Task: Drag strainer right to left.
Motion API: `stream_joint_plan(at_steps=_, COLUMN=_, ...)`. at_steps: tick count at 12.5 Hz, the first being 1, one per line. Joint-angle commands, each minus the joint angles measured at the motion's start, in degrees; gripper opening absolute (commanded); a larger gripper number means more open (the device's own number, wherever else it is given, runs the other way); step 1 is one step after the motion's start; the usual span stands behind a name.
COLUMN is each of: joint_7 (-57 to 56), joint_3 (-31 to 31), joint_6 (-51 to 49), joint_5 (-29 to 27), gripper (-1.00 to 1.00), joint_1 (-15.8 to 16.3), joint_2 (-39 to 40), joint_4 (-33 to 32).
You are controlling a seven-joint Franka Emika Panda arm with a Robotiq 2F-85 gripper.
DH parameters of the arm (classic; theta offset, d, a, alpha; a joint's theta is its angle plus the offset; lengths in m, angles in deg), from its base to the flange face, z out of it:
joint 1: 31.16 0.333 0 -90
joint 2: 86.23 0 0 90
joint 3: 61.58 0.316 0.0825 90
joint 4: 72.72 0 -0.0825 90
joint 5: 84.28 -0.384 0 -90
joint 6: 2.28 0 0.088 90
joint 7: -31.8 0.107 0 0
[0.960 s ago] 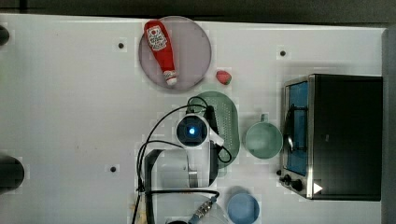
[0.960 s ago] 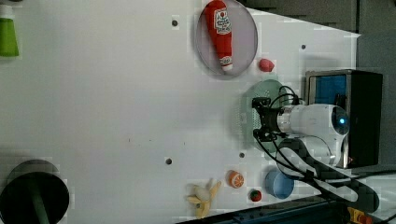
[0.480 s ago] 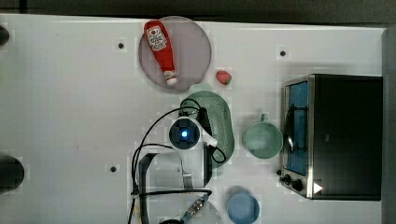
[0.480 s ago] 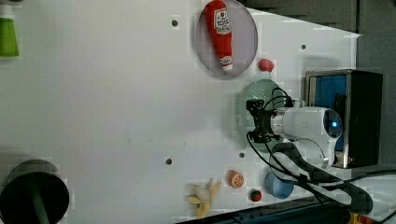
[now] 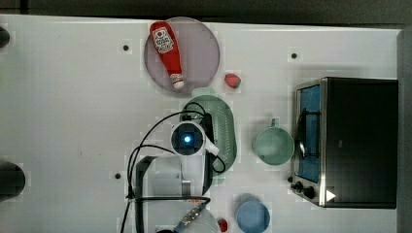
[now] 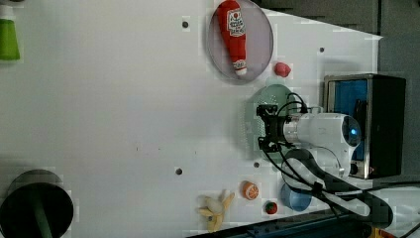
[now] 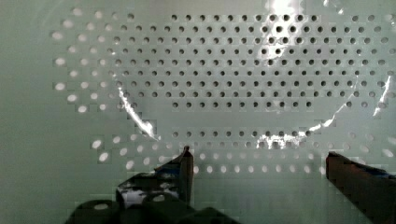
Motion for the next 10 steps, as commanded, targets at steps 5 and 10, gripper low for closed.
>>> stream_joint_plan(at_steps=5, joint_7=14.7, joint_3=1.6, joint_6=-6.9, joint_5=-3.7, gripper=1.0, joint_1=10.0, joint_2=2.6, joint_4=7.0)
stream_joint_plan(at_steps=10, joint_7=22.5, joint_3=2.1, joint_6=-8.4, joint_5=-3.8, gripper=1.0, joint_1=15.7, joint_2=5.7, joint_4=12.2)
